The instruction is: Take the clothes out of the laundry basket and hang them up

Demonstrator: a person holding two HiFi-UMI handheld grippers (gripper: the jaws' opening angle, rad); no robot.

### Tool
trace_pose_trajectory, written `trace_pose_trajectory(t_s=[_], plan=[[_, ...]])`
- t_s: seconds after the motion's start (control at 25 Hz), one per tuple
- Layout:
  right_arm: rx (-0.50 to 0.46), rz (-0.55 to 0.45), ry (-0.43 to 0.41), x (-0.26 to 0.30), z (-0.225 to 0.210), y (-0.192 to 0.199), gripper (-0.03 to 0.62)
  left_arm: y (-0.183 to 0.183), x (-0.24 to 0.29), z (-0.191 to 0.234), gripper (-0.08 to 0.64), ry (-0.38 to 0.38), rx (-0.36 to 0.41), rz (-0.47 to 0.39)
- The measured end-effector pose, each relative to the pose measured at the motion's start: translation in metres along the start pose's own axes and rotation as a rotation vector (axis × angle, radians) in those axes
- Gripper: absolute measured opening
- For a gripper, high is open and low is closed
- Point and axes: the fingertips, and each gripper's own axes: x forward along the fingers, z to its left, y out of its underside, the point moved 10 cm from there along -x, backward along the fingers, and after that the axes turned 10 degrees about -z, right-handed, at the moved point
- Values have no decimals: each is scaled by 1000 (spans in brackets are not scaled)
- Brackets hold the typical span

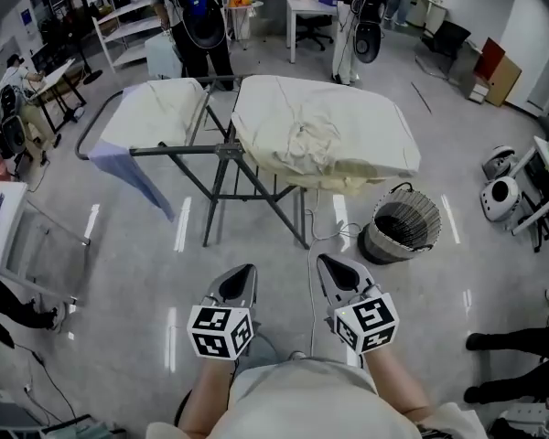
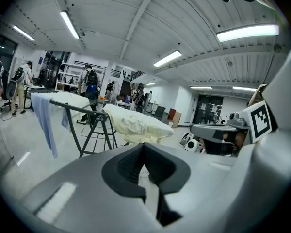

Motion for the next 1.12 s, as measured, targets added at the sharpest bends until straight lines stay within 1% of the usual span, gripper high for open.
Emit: trace_pose_trajectory(t_s=[0.12,0.32,0.6,0.8,1.12], plan=[[-2,3,16,-25,-4,8,2,13,-10,-20,11,-6,-9,-3],[4,24,38,-56,-5,22,2,31,-25,-41,11,9,-17,11],[13,-9,32,-72,-1,16,0,27,-37,-53,11,28,-8,4],[-2,-31,33,-75,1,12,0,26,-40,-57,11,36,2,-3],[-20,-32,32,-80,0,11,0,27,-43,-59,11,40,9,-4]])
